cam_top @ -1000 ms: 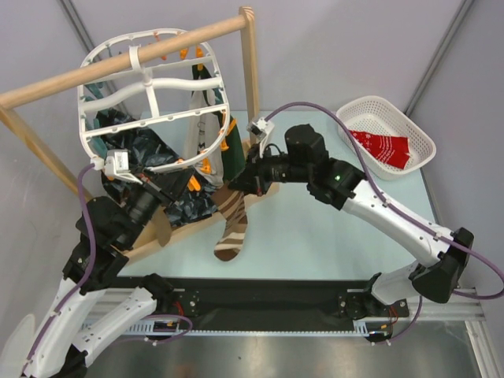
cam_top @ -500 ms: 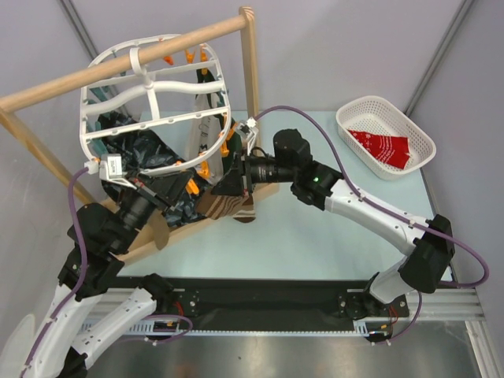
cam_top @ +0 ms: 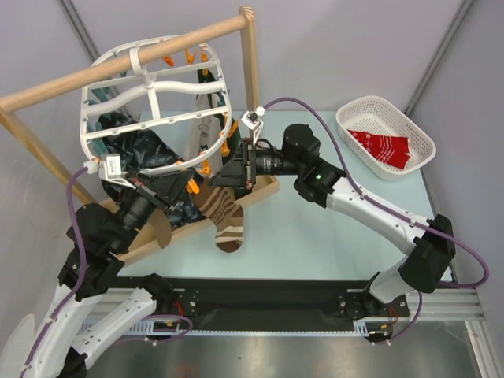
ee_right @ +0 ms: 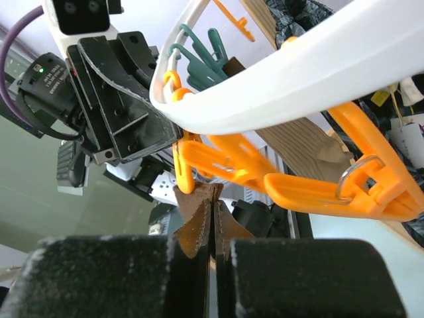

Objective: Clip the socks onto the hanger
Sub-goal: Clamp the sock onto the hanger.

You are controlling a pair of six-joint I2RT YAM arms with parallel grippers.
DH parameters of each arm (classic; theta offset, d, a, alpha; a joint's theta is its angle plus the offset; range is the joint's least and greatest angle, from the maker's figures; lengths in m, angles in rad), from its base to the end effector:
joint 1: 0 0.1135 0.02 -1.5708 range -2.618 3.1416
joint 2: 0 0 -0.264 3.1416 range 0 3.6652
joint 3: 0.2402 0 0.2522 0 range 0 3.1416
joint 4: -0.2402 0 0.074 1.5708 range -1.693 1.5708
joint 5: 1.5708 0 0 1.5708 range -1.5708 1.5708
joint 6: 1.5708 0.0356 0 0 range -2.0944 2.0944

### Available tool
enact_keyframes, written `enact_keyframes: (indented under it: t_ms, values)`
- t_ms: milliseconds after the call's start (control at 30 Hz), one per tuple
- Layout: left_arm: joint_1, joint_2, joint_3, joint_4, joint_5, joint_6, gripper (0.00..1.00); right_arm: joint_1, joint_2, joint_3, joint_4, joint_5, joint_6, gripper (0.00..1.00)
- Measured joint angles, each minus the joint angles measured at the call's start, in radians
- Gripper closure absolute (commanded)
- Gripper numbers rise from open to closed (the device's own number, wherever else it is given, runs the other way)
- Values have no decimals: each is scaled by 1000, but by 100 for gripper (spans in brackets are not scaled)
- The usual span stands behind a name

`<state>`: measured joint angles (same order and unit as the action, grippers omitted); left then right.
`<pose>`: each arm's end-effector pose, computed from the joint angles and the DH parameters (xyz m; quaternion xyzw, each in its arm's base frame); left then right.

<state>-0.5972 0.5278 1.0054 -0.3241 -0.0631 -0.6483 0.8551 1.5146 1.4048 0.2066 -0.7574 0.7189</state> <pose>0.0758 -0.0488 0.4291 -0.0406 0.6497 -0.4259 0.6284 0.2142 0.2837 0.4195 -0.3156 0.6044 0.6627 0.3098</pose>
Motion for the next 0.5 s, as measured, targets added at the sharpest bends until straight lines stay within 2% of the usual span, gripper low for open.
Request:
enact_keyframes:
  t_ms: [500]
  values:
    - [1, 0, 0, 1, 18, -7, 100, -2, 34, 0, 106, -23, 74, 100]
